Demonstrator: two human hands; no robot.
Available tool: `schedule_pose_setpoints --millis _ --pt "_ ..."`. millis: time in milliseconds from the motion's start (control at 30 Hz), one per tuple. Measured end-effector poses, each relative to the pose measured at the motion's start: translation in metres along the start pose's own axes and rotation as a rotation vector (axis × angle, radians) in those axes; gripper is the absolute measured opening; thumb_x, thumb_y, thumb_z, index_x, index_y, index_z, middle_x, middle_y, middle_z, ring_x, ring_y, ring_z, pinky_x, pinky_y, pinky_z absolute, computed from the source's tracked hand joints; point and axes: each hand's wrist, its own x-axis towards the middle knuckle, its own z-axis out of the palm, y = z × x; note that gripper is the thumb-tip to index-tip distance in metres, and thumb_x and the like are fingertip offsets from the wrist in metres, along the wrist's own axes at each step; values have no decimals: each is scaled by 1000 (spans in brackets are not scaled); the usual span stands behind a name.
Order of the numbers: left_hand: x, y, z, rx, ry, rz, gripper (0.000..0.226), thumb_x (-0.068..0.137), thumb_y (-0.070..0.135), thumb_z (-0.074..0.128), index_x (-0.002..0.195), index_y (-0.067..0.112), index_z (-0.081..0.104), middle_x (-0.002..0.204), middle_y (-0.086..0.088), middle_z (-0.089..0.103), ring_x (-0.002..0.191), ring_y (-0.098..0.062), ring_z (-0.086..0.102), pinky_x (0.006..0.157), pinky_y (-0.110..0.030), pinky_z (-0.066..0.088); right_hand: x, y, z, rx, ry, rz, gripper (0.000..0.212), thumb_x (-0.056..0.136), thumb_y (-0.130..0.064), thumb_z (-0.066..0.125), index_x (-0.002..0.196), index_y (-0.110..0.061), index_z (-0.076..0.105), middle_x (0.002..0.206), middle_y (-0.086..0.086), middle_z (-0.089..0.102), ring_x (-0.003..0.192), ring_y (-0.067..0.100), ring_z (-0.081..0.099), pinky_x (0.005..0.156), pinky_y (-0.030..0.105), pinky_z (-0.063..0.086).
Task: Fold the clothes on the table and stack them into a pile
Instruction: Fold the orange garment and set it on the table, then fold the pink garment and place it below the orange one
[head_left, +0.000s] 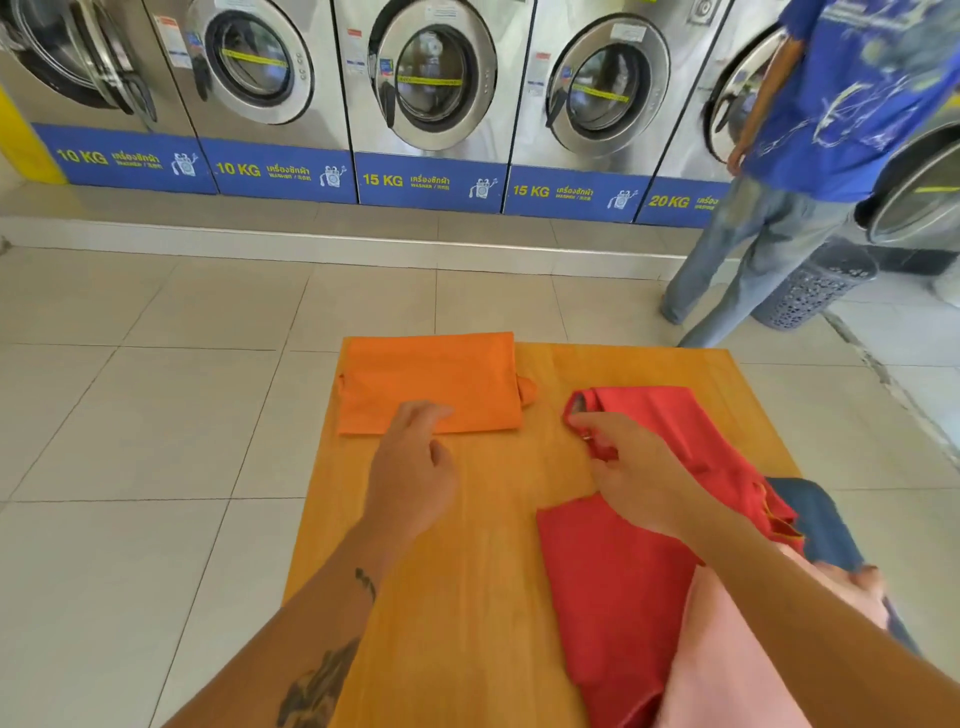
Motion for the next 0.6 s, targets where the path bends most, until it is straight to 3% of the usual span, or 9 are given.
schedule_pose_setpoints --millis 100,167,233,300,433,600 --pt "-44 41 26 -59 -130 69 47 92 4 44 132 25 56 129 16 46 109 -7 56 84 -32 54 -49 18 -29 31 66 -25 55 80 7 52 127 -20 63 122 -5 63 108 11 59 92 12 41" --pt "-73 61 47 -54 -230 108 49 95 7 43 139 26 51 137 15 43 120 -3 50 96 -30 50 -80 36 -45 45 100 -17 54 80 8 50 125 -20 64 120 -6 66 106 13 62 95 25 47" --pt "-100 79 67 -64 -281 115 49 96 10 43 141 29 48 136 16 43 107 2 54 95 -23 48 -110 59 -57 77 114 11 52 82 7 50 123 -22 65 119 -7 66 106 14 63 97 31 49" --pt "-130 96 87 -89 -316 119 51 95 11 44 140 34 47 132 19 44 101 3 55 91 -18 48 -137 84 -67 89 127 46 50 85 4 53 124 -25 63 121 -12 63 112 10 58 102 30 45" --pt "-181 120 128 -67 -403 104 57 93 15 46 145 36 39 135 20 41 119 -1 50 101 -21 43 -172 128 -77 -12 37 113 57 88 -9 58 140 -28 48 144 -7 47 134 15 40 105 24 32" --pt "-212 132 159 -18 -447 -12 76 90 14 51 157 27 17 151 6 31 140 -9 32 103 -12 19 -181 145 -78 -198 -62 159 75 84 -29 58 151 -34 25 155 -5 32 143 28 29 107 51 36"
